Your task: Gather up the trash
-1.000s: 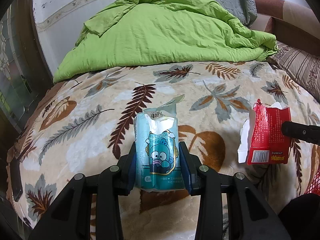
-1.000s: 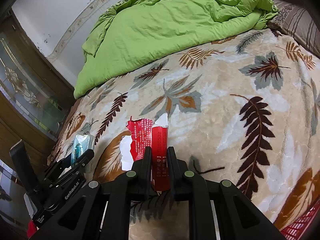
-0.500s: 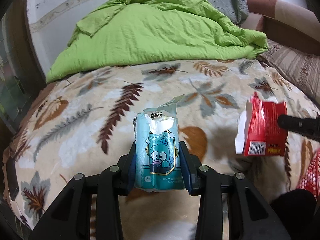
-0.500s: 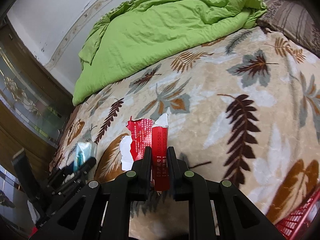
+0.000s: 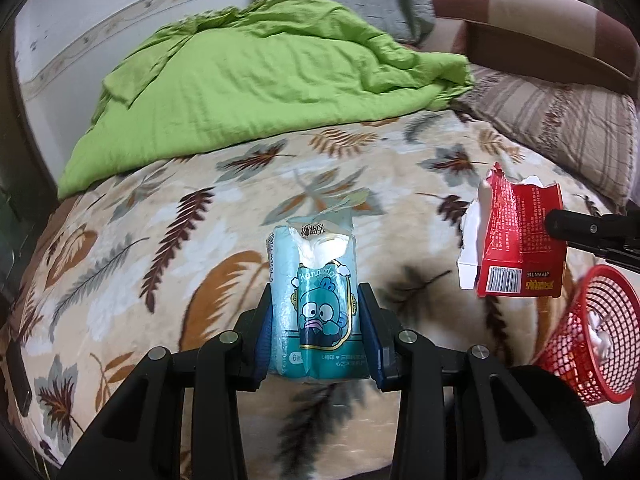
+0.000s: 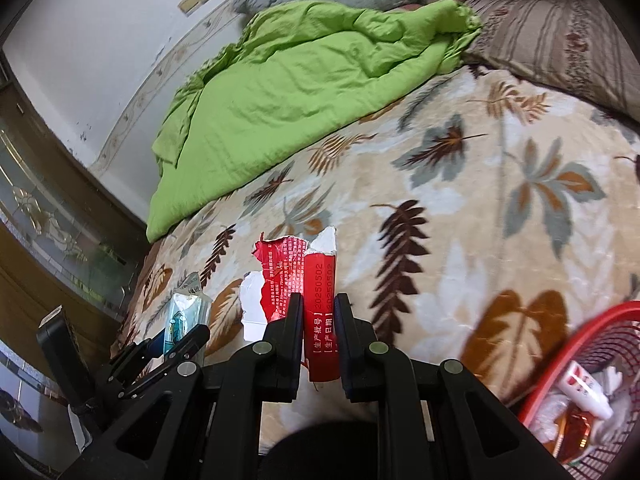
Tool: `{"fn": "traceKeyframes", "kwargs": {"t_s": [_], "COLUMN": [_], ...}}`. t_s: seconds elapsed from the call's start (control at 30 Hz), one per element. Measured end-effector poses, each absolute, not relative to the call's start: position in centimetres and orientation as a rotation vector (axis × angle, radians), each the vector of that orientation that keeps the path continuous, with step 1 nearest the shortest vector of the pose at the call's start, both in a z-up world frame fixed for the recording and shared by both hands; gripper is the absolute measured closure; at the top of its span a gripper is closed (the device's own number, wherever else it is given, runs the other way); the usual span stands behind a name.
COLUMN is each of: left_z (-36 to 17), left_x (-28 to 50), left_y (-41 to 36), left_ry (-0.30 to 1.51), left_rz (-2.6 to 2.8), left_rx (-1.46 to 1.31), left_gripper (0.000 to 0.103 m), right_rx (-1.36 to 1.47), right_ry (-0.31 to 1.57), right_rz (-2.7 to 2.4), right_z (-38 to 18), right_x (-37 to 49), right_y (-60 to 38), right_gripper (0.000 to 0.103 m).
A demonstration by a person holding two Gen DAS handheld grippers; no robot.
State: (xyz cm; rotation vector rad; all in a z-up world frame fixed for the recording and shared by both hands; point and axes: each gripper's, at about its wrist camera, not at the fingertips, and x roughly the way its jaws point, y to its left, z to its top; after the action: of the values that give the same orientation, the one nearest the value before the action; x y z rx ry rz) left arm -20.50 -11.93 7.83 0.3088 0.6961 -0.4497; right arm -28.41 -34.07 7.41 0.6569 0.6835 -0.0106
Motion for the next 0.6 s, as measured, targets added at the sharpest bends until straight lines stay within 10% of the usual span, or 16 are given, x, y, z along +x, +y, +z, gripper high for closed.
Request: {"fn": "traceKeyframes", "kwargs": {"t_s": [0.6], "left_z": [9.8], "left_x": [-24.8], "left_y": [-19.6], "left_ry": [0.640], "left_rz": [-0.626], "left_rx": [0.407], "left_gripper": [0.066], "right_rx": [0.737], "right_ry": [0.632], "right_rz": [-0.172], "right_z": [7.6], "right_x": [-36.5], "right_y": [-40.2], "right_gripper": [0.087]}}
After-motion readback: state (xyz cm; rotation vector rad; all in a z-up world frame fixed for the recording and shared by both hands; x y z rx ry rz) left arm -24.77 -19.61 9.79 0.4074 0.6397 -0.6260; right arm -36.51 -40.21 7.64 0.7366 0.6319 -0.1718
